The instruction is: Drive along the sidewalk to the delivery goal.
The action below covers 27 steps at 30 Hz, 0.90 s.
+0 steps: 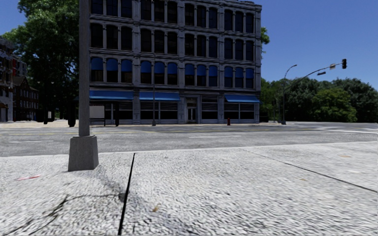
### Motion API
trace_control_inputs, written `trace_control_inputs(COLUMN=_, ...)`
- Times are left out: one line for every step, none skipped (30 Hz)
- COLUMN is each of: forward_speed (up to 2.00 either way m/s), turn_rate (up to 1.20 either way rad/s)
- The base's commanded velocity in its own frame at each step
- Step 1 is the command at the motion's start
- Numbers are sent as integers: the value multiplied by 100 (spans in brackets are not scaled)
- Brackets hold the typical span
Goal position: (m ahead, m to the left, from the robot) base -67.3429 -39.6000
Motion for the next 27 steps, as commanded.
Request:
trace_control_inputs(forward_speed=164, turn_rate=0)
trace_control_inputs(forward_speed=164, turn_rate=0)
trace_control_inputs(forward_speed=159, turn_rate=-18)
trace_control_inputs(forward_speed=156, turn_rate=-43)
trace_control_inputs(forward_speed=154, turn_rate=-51)
trace_control_inputs(forward_speed=154, turn_rate=-51)
trace_control_inputs(forward_speed=153, turn_rate=-53)
trace_control_inputs(forward_speed=153, turn_rate=-54)
trace_control_inputs(forward_speed=153, turn_rate=-54)
trace_control_inputs(forward_speed=153, turn_rate=-55)
trace_control_inputs(forward_speed=153, turn_rate=-59)
trace_control_inputs(forward_speed=153, turn_rate=-74)
trace_control_inputs(forward_speed=153, turn_rate=-74)
trace_control_inputs(forward_speed=153, turn_rate=-82)
trace_control_inputs(forward_speed=153, turn_rate=-86)
trace_control_inputs(forward_speed=153, turn_rate=-86)
trace_control_inputs(forward_speed=153, turn_rate=-87)
trace_control_inputs(forward_speed=153, turn_rate=-88)
trace_control_inputs(forward_speed=153, turn_rate=-91)
trace_control_inputs(forward_speed=153, turn_rate=-91)
trace_control_inputs(forward_speed=153, turn_rate=-95)
trace_control_inputs(forward_speed=153, turn_rate=-97)
trace_control_inputs(forward_speed=153, turn_rate=-98)
trace_control_inputs(forward_speed=153, turn_rate=-98)
trace_control_inputs(forward_speed=153, turn_rate=-98)
trace_control_inputs(forward_speed=153, turn_rate=-98)
trace_control_inputs(forward_speed=153, turn_rate=-98)
